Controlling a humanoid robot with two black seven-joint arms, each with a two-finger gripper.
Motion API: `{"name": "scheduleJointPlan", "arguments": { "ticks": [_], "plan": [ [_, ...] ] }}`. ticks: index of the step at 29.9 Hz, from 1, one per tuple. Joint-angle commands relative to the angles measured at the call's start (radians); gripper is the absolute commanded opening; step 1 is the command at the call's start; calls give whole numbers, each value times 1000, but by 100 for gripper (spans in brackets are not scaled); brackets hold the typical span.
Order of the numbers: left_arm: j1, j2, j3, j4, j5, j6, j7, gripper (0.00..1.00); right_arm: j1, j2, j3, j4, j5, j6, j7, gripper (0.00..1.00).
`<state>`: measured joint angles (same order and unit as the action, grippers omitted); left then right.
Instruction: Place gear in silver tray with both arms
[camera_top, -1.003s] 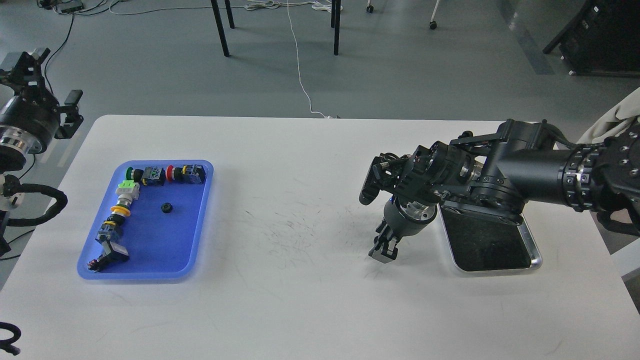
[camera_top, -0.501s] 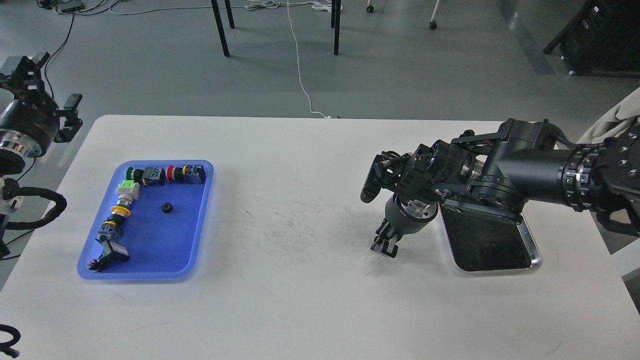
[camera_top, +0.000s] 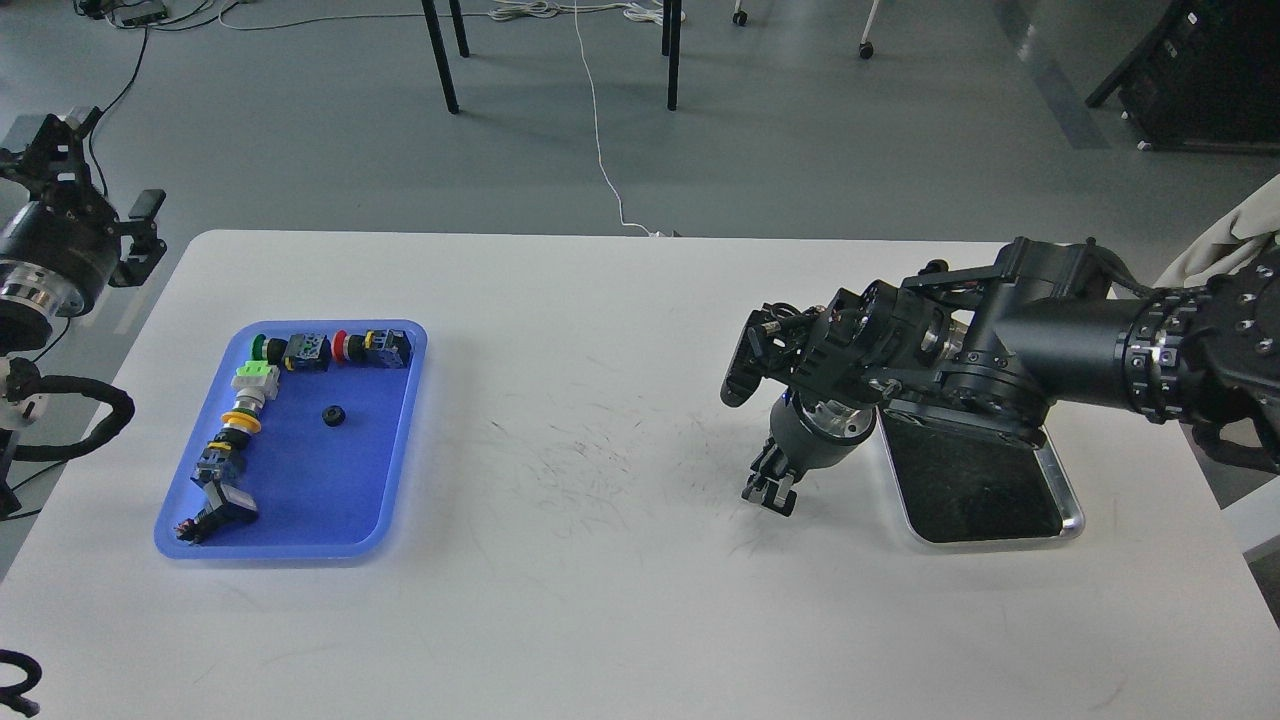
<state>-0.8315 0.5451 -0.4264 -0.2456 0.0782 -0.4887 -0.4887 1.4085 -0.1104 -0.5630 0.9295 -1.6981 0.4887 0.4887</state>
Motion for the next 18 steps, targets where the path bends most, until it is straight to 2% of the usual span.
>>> {"name": "scheduleJointPlan", "arguments": {
  "ticks": [1, 5, 18],
  "plan": [
    [0, -1, 0, 0, 0, 0, 0, 98, 0, 0, 0, 0, -8, 0, 0, 29],
    [0, 1, 0, 0, 0, 0, 0, 98, 0, 0, 0, 0, -9, 0, 0, 28],
    [12, 1, 0, 0, 0, 0, 0, 98, 15, 8, 0, 0, -17, 0, 0, 9]
  ]
}}
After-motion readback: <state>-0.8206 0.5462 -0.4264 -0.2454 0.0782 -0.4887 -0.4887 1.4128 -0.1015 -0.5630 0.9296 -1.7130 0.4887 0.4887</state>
